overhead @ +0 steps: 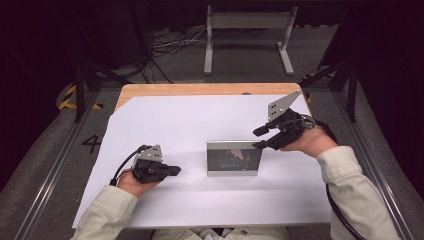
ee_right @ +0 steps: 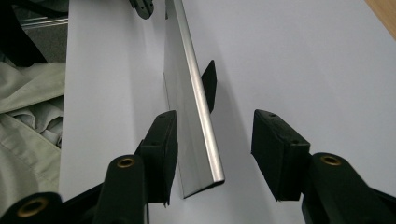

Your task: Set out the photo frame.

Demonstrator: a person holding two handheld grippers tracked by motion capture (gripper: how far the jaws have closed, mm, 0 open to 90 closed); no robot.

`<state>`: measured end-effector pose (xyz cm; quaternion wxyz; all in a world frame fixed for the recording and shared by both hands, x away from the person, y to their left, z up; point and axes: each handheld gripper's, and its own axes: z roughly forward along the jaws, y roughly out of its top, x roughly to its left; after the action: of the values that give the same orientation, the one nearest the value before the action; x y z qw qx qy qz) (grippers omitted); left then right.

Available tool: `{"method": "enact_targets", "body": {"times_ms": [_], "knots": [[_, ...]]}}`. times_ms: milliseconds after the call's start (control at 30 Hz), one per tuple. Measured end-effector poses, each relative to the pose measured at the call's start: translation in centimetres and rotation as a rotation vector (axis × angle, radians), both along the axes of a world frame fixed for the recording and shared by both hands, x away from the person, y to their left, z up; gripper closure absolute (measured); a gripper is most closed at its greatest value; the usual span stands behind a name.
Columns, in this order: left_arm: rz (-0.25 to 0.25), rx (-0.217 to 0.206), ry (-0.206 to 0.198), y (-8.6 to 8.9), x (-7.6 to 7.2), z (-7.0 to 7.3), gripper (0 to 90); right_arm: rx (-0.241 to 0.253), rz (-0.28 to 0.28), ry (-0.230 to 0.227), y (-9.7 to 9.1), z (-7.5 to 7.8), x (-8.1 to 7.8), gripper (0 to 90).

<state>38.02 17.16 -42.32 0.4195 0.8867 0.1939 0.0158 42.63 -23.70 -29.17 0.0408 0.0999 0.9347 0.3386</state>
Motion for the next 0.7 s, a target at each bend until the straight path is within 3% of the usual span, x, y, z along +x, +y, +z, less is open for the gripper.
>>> {"method": "enact_targets", "body": {"times_ms": [700], "knots": [[0.015, -0.010, -0.002, 0.1, 0.4, 0.0, 85.1, 0.016, -0.075, -0.009, -4.0, 0.0, -1.1, 51.1]]}}
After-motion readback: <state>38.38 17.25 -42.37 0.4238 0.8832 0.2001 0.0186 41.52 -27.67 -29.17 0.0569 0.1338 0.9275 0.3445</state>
